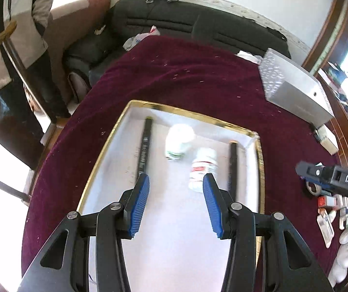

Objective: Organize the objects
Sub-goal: 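Carry the marker and jar into the white tray and open both grippers, then grasp the white dropper bottle with the right while the left grasps the white-blue ointment box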

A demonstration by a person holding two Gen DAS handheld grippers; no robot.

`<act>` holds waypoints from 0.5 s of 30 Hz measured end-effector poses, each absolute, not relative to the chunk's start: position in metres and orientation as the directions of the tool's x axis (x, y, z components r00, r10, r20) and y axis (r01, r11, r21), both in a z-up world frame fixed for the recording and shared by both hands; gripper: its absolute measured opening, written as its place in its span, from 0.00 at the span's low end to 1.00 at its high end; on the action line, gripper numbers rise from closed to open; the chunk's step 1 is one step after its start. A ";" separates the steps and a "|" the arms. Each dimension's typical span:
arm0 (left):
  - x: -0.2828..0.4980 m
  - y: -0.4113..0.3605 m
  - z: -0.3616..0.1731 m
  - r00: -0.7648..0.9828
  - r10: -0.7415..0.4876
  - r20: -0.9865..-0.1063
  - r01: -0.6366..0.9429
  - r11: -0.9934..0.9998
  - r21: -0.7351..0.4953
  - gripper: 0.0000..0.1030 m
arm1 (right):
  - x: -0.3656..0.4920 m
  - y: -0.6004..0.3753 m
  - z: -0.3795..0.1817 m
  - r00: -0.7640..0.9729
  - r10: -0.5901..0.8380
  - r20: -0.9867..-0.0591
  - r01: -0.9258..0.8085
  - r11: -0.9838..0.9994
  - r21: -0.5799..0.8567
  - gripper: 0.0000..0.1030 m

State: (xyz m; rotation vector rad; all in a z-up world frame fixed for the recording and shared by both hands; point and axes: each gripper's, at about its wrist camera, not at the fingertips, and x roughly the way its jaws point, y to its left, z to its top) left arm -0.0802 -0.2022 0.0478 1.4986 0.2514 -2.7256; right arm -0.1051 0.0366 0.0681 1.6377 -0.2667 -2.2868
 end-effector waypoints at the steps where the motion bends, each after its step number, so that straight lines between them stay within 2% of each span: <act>1: -0.077 -0.196 0.052 -0.541 0.056 -0.839 0.088 -0.989 -0.122 0.39 | -0.101 0.056 0.066 -0.294 -0.357 -0.887 0.120 -0.934 0.336 0.47; 9: -0.044 -0.119 0.078 -0.567 0.060 -0.822 -0.007 -0.998 -0.068 0.43 | -0.058 0.182 0.056 -0.314 -0.356 -0.880 -0.023 -0.924 0.381 0.47; 15: -0.027 -0.067 0.072 -0.520 0.141 -0.843 -0.065 -0.990 -0.125 0.44 | -0.031 0.269 0.044 -0.336 -0.351 -0.874 -0.133 -0.901 0.413 0.47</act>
